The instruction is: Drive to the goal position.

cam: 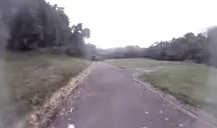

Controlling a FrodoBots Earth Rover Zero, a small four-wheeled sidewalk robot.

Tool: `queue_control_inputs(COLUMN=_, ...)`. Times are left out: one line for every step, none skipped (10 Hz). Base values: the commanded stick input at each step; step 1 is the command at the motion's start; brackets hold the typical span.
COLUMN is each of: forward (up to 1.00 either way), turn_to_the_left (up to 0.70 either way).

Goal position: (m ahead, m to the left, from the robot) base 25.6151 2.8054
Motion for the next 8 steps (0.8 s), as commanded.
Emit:
queue_control_inputs(forward=0.85, turn_to_the_left=0.0)
queue_control_inputs(forward=0.85, turn_to_the_left=0.0)
queue_control_inputs(forward=0.85, turn_to_the_left=0.0)
queue_control_inputs(forward=0.85, turn_to_the_left=0.0)
queue_control_inputs(forward=0.85, turn_to_the_left=0.0)
queue_control_inputs(forward=0.85, turn_to_the_left=0.1)
queue_control_inputs(forward=0.85, turn_to_the_left=0.32)
queue_control_inputs(forward=0.85, turn_to_the_left=0.27)
